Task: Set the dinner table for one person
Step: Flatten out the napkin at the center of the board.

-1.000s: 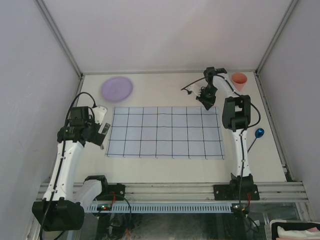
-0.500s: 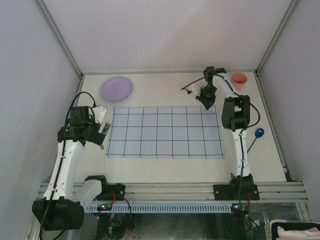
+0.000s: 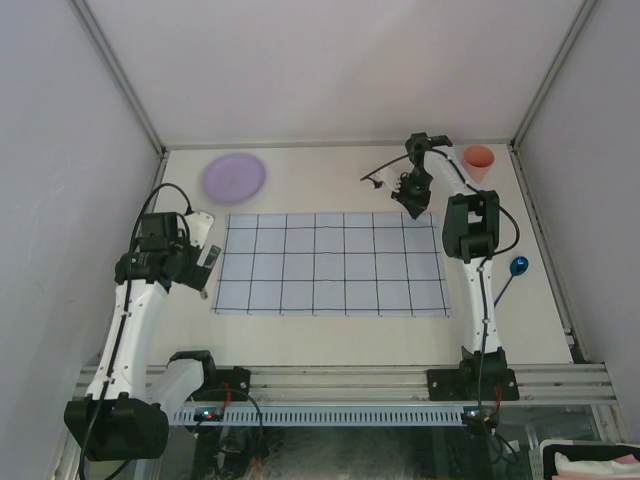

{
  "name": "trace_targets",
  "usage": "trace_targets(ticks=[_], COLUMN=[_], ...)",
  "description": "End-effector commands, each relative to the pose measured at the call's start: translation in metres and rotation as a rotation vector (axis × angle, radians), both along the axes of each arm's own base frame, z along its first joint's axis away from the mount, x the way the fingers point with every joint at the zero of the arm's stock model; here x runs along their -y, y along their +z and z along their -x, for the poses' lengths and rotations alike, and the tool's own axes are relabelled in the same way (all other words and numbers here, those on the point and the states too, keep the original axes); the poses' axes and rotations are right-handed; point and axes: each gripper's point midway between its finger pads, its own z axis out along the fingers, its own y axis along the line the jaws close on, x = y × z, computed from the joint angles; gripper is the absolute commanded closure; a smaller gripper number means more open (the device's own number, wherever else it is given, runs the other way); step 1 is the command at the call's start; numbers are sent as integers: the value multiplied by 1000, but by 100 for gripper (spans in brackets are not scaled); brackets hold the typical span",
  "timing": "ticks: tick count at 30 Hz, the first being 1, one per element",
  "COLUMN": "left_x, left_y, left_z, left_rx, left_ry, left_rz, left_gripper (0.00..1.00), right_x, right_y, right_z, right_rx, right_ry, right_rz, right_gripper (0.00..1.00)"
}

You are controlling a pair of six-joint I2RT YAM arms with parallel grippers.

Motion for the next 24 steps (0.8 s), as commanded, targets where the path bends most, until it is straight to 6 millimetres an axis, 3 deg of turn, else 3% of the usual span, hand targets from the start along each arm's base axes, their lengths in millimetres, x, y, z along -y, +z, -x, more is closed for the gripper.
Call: trace_targets(ticks=[1,17,18,20,21,24], left_x=[2,2,2,3,3,3], left_y=[0,-1,-2,-1,-2,-2], left_z=[-7,-8,-9,-9,-9,-8], left_rx=[29,25,25,26,24,25], left_ry=[11,7,7,5,6,7], left_rz=[22,22,22,26,27,27], left_gripper=[0,0,0,0,0,0], right_x=[-7,-8,-8,-9,-10,-11], right_y=[-13,-15,-14,-10,-7,3], right_z=[-36,-33,-34,-36,-36,-39], right_rx=[119,108,113,123,128,153], right_ry=[30,22,20,17,14,3], right_rz=[-9,-13,-14,-21,-26,-48], right_gripper=[100,99,86,49,42,38])
